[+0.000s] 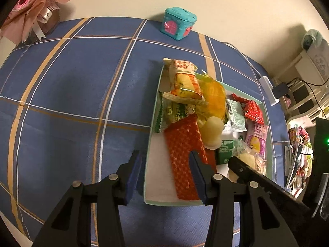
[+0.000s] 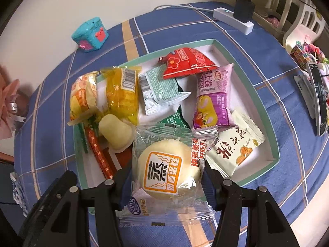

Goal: Organize snacks

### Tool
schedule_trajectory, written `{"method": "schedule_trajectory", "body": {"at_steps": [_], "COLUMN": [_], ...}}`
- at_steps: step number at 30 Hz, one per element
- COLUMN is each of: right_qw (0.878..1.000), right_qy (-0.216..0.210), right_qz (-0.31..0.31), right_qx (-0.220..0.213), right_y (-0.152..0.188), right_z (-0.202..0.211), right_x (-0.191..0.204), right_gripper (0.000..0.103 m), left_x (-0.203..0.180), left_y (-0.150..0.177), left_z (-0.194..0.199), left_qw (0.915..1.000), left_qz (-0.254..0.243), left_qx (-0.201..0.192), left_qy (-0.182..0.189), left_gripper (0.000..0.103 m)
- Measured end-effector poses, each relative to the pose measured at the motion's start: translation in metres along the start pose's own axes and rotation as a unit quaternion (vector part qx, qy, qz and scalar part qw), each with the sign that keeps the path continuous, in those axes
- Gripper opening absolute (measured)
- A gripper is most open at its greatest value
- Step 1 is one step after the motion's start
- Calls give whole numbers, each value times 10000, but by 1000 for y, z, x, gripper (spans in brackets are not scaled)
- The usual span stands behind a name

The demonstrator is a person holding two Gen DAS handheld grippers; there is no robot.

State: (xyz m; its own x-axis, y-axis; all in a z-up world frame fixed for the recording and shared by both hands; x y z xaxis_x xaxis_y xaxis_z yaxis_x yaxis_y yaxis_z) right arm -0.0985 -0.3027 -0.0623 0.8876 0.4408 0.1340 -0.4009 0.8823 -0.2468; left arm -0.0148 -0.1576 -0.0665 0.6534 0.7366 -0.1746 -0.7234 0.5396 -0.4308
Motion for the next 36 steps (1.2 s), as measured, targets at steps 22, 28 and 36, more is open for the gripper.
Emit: {"method": "schedule_trajectory", "body": {"at_steps": [22, 28, 36], "right_qw": [9989, 9989, 9985], "right_qy": [415, 383, 292], "right_qz": [204, 239, 355], "right_qx": [48, -133, -312], "right_y": [0, 2, 3], "right_z": [-19, -12, 3], "right_x": [7, 8, 16], "right_gripper": [84, 103, 103], "left_x": [23, 31, 43], "left_y": [1, 2, 1], "left_z": [-16, -19, -20], "left_qw": [9985, 9972, 9956], "left_qz": [404, 514, 585], "left_qx": [269, 341, 289], "left_qy": [-243, -420, -669], "left_gripper": [63, 79, 92]}}
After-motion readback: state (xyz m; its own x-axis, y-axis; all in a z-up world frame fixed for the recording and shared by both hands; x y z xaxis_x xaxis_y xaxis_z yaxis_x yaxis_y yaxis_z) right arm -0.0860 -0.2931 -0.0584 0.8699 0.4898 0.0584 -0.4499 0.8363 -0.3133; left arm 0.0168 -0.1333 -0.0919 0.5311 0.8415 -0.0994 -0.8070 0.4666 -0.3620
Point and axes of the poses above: each gripper's, at about its wrist camera, not at the fingertips, and z roughly against the way its jaws point, x to its left, y to its underside, the point moved 3 cm from there along -z, roughly the way its jaws point, and after that the axes turned 11 degrees about -z, right-handed, at the moved point
